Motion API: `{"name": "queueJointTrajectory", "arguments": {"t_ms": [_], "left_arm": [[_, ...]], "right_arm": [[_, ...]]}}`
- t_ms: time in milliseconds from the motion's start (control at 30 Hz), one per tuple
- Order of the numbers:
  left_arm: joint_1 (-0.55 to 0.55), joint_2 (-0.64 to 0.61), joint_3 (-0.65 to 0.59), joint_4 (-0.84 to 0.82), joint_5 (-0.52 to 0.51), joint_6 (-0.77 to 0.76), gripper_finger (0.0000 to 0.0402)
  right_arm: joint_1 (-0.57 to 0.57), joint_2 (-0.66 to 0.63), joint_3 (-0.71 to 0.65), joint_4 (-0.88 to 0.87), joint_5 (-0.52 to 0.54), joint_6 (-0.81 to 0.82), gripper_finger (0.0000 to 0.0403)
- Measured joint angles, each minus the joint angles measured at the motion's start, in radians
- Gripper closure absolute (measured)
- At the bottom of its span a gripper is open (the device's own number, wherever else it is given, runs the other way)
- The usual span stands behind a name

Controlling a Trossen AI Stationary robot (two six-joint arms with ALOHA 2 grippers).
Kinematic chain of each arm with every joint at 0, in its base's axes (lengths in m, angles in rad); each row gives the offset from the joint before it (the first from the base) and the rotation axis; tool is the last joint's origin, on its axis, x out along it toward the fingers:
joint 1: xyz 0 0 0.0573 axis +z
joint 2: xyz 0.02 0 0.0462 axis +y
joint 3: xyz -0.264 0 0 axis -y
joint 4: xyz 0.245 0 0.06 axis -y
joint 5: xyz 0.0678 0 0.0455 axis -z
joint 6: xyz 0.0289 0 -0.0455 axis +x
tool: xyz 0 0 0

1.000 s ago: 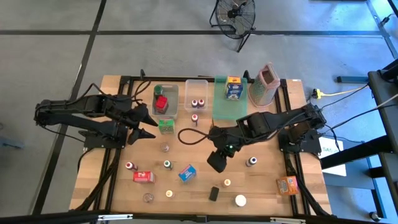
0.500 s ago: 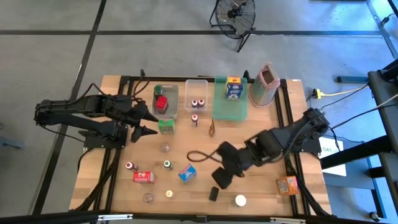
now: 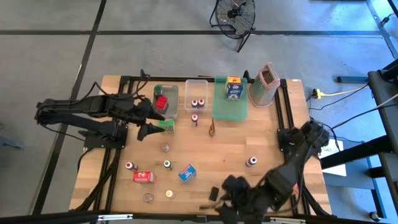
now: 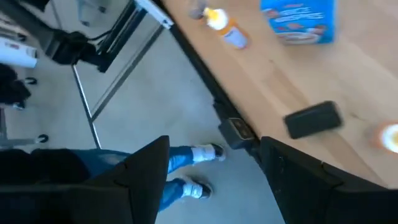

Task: Pick & Place Kitchen Items
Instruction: Put the white seasoning bottle into the gray bin

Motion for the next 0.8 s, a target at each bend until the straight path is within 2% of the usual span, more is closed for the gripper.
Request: {"name": "queueJointTrajectory", "arguments": {"t_ms": [167, 433, 633, 800], "left_arm": [[0.000, 0.039, 0.000, -0.002, 0.059, -0.033, 0.0116], [0.000, 0.068, 0.000, -0.005, 0.225, 0.023, 0.0116], [0.000, 0.060, 0.000, -0.006, 0.310, 0.044, 0.0114], [-0.025, 0.057, 0.000, -0.019, 0.313, 0.078, 0.0116]], "right_arm": [[0.045, 0.077, 0.000, 0.173, 0.045, -0.086, 0.0149], [0.048, 0.140, 0.000, 0.318, 0.052, -0.030, 0.0149], [0.018, 0.120, 0.000, 0.317, -0.171, 0.112, 0.0149], [-0.008, 0.076, 0.001, 0.279, -0.321, 0.244, 0.0149]]}}
